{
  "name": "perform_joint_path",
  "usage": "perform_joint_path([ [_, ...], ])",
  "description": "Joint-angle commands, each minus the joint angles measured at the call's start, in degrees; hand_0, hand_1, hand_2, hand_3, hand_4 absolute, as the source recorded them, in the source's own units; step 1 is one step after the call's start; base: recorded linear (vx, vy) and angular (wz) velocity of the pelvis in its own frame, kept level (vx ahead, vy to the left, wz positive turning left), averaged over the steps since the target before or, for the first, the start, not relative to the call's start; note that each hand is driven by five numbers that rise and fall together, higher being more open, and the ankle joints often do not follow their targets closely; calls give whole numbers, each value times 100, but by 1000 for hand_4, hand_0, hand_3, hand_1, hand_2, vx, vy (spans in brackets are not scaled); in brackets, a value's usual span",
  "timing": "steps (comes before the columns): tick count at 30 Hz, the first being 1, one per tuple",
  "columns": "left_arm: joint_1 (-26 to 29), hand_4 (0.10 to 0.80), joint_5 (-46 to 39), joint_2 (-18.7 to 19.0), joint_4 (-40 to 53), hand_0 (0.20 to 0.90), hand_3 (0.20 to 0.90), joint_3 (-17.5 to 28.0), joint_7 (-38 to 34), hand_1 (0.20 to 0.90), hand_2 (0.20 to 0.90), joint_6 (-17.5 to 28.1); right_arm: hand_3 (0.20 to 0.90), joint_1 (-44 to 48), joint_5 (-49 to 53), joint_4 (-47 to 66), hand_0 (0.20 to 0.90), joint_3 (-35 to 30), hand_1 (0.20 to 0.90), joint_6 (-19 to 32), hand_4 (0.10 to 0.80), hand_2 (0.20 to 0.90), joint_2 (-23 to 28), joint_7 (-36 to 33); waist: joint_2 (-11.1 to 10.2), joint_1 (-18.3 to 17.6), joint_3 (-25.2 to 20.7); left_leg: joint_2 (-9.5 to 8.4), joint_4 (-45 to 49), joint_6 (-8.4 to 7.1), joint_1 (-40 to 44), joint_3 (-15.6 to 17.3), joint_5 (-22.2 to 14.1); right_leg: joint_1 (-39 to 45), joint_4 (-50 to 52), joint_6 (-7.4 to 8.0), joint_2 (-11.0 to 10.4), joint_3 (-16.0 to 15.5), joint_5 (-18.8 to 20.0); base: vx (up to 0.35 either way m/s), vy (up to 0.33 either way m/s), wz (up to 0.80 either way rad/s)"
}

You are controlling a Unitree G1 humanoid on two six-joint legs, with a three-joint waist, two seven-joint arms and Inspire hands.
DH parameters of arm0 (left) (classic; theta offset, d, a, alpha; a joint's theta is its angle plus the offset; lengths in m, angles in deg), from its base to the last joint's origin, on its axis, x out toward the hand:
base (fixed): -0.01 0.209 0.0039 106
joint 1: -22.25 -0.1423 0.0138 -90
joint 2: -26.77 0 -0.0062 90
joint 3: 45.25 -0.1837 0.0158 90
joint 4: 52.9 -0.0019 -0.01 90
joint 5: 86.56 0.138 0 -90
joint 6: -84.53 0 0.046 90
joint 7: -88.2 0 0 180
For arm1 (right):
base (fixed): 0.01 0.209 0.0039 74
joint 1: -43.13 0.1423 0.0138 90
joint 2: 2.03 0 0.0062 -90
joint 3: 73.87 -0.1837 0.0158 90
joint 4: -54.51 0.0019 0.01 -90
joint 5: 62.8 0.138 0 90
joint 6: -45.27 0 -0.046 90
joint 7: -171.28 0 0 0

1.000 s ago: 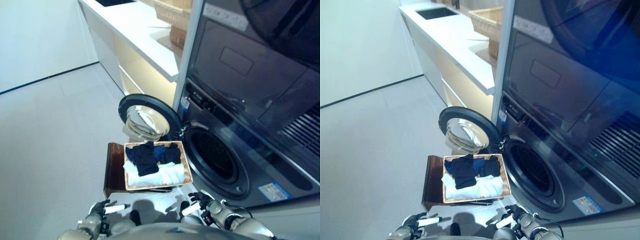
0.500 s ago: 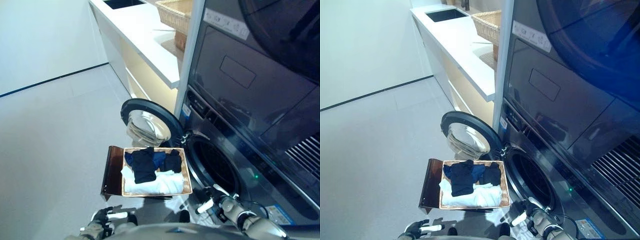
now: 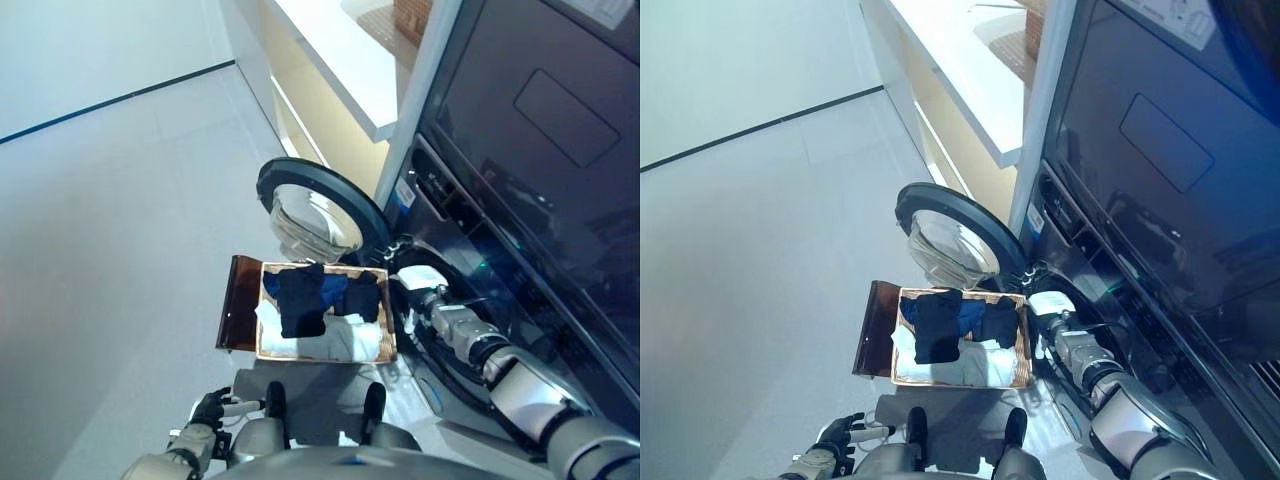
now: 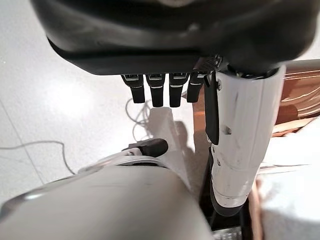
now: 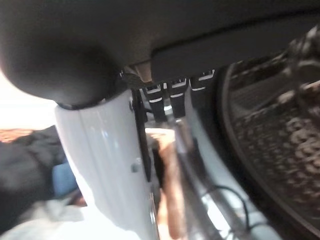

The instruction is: Pick up the clothes and place them into the washing machine

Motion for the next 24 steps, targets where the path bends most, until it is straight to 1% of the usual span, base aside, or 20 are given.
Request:
perform_joint_path([
  [1,420,800,-112,-398,-210,900,900,-396,-39,900,900,79,900,933,15,17,900,185,900,56,800,900,-154,-188,-222,49,3,-78,-54,-257,-282,-8,147,-157,617,274,-289,308,-237,-25,30,16],
  [5,460,800,-138,-409,-206,900,900,-438,-69,900,900,69,900,1034,50,94,900,326,900,43,800,900,-397,-165,-280,111,41,-80,-54,-250,-319,-69,146,-172,630,274,-298,273,-237,-8,12,5],
  [8,497,800,-181,-397,-194,900,900,-425,-109,900,900,84,900,1127,-218,163,900,527,900,38,800,900,-491,-166,-327,173,91,-77,-54,-249,-361,-106,163,-194,637,275,-306,238,-243,-14,18,13],
  [14,493,800,-186,-386,-184,900,900,-513,-93,900,900,124,900,1414,-1303,166,900,1170,900,64,800,900,-460,-121,-417,318,162,-103,-54,-244,-460,-240,189,-209,691,279,-340,132,-278,6,14,13],
  [21,521,800,-261,-373,-186,900,900,-630,-43,900,900,146,900,1785,-1670,291,900,1588,900,154,800,900,-473,-79,-550,512,230,-112,-54,-262,-606,-457,244,-203,729,282,-366,-93,-328,6,-3,17],
  [24,547,800,-295,-371,-179,900,900,-680,-43,900,900,151,900,1903,-1698,317,900,1639,900,142,800,900,-528,-112,-585,585,248,-119,-54,-263,-661,-549,262,-180,720,279,-373,-177,-341,6,-6,18],
])
